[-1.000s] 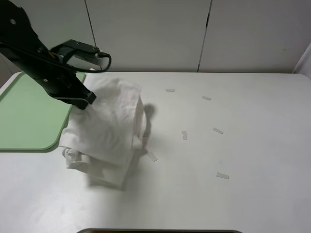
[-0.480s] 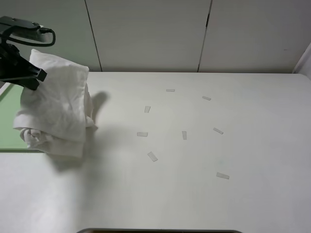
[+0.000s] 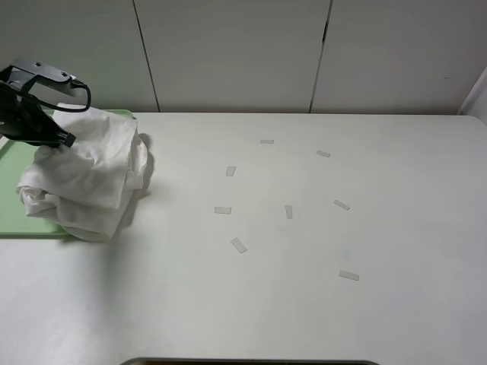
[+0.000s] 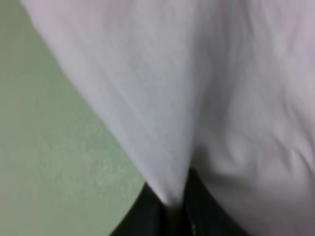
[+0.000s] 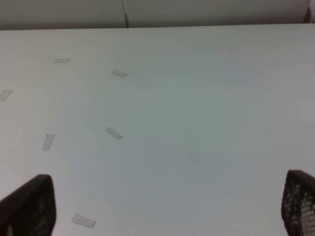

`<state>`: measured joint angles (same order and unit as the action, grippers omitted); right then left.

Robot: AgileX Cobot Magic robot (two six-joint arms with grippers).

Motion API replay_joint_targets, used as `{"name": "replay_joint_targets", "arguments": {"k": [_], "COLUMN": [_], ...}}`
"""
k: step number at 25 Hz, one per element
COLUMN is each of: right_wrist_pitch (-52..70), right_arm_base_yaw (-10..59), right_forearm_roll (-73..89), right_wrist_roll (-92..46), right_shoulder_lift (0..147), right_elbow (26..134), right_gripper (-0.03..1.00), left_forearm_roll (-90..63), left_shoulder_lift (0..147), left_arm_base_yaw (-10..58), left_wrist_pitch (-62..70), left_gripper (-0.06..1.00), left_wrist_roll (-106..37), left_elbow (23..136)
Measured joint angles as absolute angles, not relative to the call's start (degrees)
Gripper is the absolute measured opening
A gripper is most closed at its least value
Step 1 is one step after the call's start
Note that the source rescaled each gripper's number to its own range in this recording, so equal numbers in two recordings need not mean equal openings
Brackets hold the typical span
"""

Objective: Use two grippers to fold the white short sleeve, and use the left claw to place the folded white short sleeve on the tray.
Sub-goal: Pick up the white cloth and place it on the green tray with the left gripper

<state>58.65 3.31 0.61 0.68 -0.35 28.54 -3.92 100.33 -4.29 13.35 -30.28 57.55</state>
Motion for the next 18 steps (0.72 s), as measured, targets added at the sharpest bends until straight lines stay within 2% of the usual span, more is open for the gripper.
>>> {"name": "replay_joint_targets", "arguments": {"k": [18], "right_wrist_pitch": [58.6], "right_arm_base_yaw": [3.3], "right_forearm_roll": [0.6], "right_wrist_roll": [0.7], "right_shoulder_lift": [-0.3], "right_elbow": [28.5], "right_gripper": [1.0], "left_forearm_roll": [-4.3], "left_shoulder_lift": [102.5], "left_arm_base_yaw": [-14.0], "left_wrist_pitch": [5.2], "left_gripper": [0.02], "left_wrist_roll": [-22.1], "left_elbow": [57.7]}}
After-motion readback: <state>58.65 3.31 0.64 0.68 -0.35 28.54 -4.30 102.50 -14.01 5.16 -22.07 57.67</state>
